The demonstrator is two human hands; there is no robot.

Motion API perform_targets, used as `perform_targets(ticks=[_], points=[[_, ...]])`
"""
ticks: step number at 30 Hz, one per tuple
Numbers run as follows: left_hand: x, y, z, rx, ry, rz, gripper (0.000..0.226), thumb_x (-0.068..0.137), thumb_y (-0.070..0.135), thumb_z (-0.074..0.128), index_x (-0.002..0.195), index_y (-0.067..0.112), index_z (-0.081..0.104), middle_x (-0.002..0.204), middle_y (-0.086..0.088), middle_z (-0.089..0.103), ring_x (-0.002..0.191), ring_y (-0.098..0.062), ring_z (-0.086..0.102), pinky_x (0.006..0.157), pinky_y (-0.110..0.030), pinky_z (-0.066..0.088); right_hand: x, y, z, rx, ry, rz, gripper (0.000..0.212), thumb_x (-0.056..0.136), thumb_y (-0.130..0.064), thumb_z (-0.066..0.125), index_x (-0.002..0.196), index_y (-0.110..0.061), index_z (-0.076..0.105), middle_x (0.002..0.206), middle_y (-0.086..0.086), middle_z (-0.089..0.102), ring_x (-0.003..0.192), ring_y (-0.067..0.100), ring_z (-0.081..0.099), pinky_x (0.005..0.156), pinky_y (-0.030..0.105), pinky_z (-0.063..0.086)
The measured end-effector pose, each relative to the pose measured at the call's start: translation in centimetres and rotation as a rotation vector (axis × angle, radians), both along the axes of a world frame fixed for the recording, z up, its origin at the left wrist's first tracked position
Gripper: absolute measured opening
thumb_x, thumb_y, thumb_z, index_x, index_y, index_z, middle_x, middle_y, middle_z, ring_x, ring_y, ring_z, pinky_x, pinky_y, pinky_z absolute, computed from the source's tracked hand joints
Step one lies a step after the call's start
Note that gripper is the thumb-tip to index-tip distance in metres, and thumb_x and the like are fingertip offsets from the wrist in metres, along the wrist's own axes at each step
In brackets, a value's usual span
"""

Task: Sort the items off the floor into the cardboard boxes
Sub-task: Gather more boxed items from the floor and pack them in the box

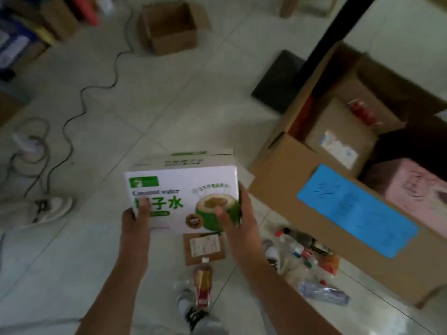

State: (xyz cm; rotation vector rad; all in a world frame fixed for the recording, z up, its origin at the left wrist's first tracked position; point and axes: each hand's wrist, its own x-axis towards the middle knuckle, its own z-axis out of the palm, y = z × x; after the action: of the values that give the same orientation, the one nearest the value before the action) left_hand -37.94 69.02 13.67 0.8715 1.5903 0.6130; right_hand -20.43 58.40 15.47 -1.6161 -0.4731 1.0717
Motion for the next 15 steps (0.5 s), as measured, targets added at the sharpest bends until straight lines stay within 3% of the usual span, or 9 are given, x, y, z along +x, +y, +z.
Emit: perform_targets(ticks=[3,6,11,15], points=[[5.7,0.5,3.4,0.089,-0.068,-0.070,0.057,0.082,0.065,0.056,0.120,0.022,0.059,0.114,-0.003,0.069,0.103,-0.029,0.066,0.080,-0.051,0.055,4.4,-1.0,4.1,0.055,-0.060,-0.115,0.069,0.088,-0.046,0.066,0.148,-0.038,0.033,0.131,-0.008,0.062,0.117,0.015,0.062,0.089,0.033,0.056],[13.0,0.3,7.2,0.150,-0.120,-0.124,0.050,0.073,0.074,0.054,0.107,0.038,0.062,0.111,0.007,0.069,0.105,-0.019,0.065,0.082,-0.041,0.050,10.1,-2.4,7.6,0.105,-0.122,-0.224,0.071,0.089,-0.048,0.064,0.149,-0.042,0.027,0.143,-0.006,0.051,0.127,0.016,0.054,0.099,0.042,0.051],[26.7,-1.7,10.9,0.215,-0.180,-0.326,0.049,0.075,0.077,0.049,0.108,0.042,0.060,0.111,0.008,0.068,0.101,-0.013,0.065,0.082,-0.040,0.051,21.2,-6.3,11.7,0.181,-0.147,-0.417,0.062,0.094,-0.036,0.062,0.147,-0.044,0.031,0.134,-0.010,0.058,0.118,0.011,0.060,0.090,0.036,0.056],[37.2,-5.6,11.4,0.249,-0.124,-0.551,0.045,0.078,0.079,0.041,0.107,0.048,0.057,0.098,0.019,0.069,0.086,0.000,0.067,0.070,-0.031,0.054,30.6,-11.5,12.2,0.215,-0.217,-0.573,0.052,0.097,-0.026,0.057,0.145,-0.033,0.038,0.124,-0.009,0.063,0.111,0.013,0.065,0.079,0.025,0.057]])
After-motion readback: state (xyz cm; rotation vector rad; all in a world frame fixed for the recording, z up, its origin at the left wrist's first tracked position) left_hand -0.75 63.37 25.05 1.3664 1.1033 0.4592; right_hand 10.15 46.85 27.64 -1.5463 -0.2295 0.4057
